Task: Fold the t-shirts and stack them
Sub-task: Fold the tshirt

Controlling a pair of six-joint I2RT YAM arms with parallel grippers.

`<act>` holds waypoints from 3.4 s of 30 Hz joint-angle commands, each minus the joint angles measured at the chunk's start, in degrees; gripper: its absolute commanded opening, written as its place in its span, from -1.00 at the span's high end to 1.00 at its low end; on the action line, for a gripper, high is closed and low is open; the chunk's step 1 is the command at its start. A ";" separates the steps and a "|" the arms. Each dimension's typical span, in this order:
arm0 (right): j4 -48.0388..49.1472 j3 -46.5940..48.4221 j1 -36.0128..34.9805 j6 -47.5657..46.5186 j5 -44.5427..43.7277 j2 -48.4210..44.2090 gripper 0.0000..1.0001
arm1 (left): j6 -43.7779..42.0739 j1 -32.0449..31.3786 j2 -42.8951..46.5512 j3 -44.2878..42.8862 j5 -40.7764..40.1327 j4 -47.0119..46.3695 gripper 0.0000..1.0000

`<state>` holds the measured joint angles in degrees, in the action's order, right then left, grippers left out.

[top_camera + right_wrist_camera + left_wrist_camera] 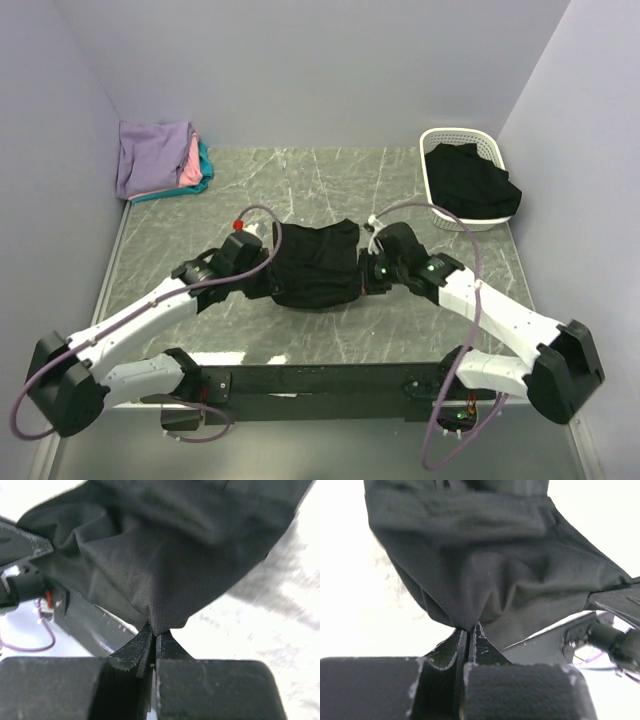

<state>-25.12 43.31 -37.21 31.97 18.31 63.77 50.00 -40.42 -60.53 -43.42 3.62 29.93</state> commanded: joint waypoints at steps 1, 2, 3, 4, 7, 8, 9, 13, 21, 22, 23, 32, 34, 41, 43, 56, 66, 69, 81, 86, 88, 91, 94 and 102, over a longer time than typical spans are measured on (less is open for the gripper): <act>0.34 7.12 2.31 -4.54 -3.19 6.01 1.00 | -3.76 1.48 -5.55 -7.36 -4.92 -0.93 0.99; 0.95 8.10 2.84 -5.33 -2.23 7.15 1.00 | -4.81 2.01 -6.60 -8.25 -4.76 -2.06 0.99; 1.39 8.89 4.06 -5.86 -1.70 9.68 1.00 | -5.43 2.71 -8.88 -8.96 -4.32 -2.68 0.99; 1.31 10.81 4.60 -6.47 -1.52 11.01 1.00 | -6.05 4.46 -9.86 -10.44 -4.06 -3.38 0.99; 0.78 15.12 7.05 -8.58 -0.82 15.85 1.00 | -8.68 8.41 -14.25 -13.43 -2.65 -5.41 0.99; 0.87 16.18 7.59 -9.54 -0.12 18.04 1.00 | -9.99 9.39 -16.70 -14.32 -2.04 -6.11 0.99; 0.95 17.15 8.29 -9.90 0.76 19.19 1.00 | -10.53 10.36 -17.77 -15.28 -1.69 -6.38 0.99; -0.19 24.52 11.89 -11.84 3.13 25.87 1.00 | -12.90 14.57 -23.74 -20.20 0.86 -9.01 0.98; -0.36 34.38 15.24 -13.33 7.35 39.23 1.00 | -15.45 17.57 -38.95 -28.56 5.25 -11.74 0.99; -0.97 36.30 15.41 -13.33 7.53 40.20 1.00 | -15.72 18.18 -40.00 -30.39 6.13 -12.17 0.99; -1.15 37.19 15.59 -13.59 7.45 41.95 1.00 | -15.81 18.45 -42.02 -31.11 6.14 -12.35 0.98; -3.18 46.16 17.79 -14.04 8.24 51.45 0.99 | -17.21 21.70 -50.81 -39.72 9.91 -13.67 0.99; -3.44 47.21 18.22 -13.69 7.89 52.68 0.82 | -17.39 22.58 -52.48 -42.09 10.88 -13.59 0.99; 0.14 47.58 19.46 -12.19 4.64 54.02 -0.33 | -17.92 23.99 -59.61 -48.69 13.35 -11.21 -0.99; 1.22 46.17 19.81 -11.49 2.63 52.61 -0.43 | -17.66 24.51 -59.09 -47.99 12.30 -12.96 -0.99; 2.71 42.30 19.28 -12.37 9.46 40.73 -0.48 | -18.01 25.57 -43.45 -35.97 22.39 -17.09 -0.99; 5.52 37.99 12.87 -9.91 13.16 43.90 -0.40 | -16.60 20.83 -45.55 -28.30 25.56 -20.79 -0.99; 6.14 37.55 12.16 -9.29 13.77 45.04 -0.41 | -16.42 20.30 -47.39 -29.09 25.56 -21.49 -0.99; 5.97 43.08 12.34 -10.87 11.93 53.39 -0.42 | -17.48 20.30 -54.86 -39.28 22.66 -21.23 -0.99; 3.42 48.96 13.56 -12.01 9.91 56.81 -0.42 | -18.36 20.38 -58.38 -45.33 22.05 -19.83 -0.99; 3.33 50.02 14.18 -12.19 8.86 57.78 -0.42 | -18.80 20.56 -60.04 -47.01 21.96 -19.39 -0.99; 1.93 52.83 15.59 -12.45 7.80 59.18 -0.43 | -18.71 21.17 -62.24 -49.83 22.04 -19.47 -0.99; 0.35 55.65 16.82 -12.81 4.64 60.59 -0.43 | -18.62 21.88 -64.35 -52.29 21.61 -19.65 -0.99; -0.28 55.76 18.84 -14.56 -0.29 59.64 -0.45 | -22.04 23.46 -62.97 -52.92 16.78 -18.07 -0.99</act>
<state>-25.12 100.14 -18.83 19.38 20.73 125.10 31.33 -17.61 -126.39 -95.83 23.44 11.99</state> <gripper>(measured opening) 0.725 0.995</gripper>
